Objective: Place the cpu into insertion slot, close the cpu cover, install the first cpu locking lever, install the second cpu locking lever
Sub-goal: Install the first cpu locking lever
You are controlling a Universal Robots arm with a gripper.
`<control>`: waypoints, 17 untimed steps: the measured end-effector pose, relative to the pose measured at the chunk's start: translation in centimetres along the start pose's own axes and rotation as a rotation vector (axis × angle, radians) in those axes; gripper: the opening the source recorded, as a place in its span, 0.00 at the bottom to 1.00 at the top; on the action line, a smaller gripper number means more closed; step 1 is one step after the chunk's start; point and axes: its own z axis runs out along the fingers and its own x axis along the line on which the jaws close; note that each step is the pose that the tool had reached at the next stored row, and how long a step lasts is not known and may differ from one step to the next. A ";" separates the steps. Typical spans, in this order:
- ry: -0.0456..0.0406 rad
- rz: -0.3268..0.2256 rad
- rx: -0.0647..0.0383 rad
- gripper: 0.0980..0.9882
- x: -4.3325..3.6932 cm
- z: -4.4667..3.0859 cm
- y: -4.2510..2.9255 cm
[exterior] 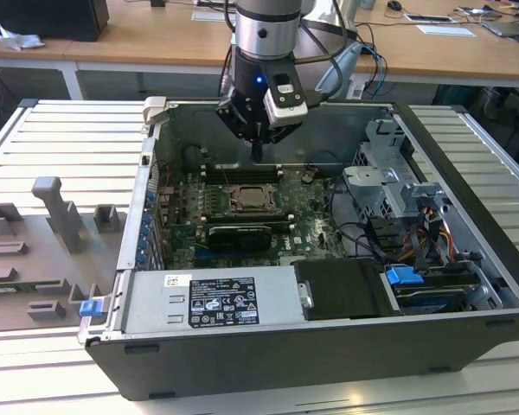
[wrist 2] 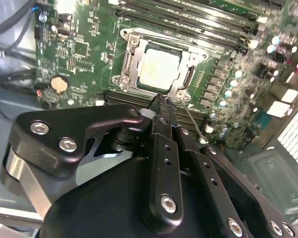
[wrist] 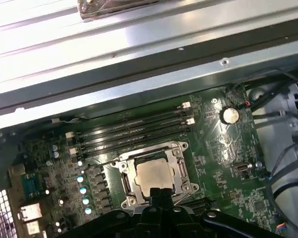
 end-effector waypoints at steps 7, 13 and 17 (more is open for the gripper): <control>0.0059 -0.176 0.000 0.01 0.00 0.00 0.00; 0.0093 -0.281 -0.001 0.01 0.00 0.04 0.00; 0.0113 -0.343 -0.001 0.01 0.02 0.07 -0.01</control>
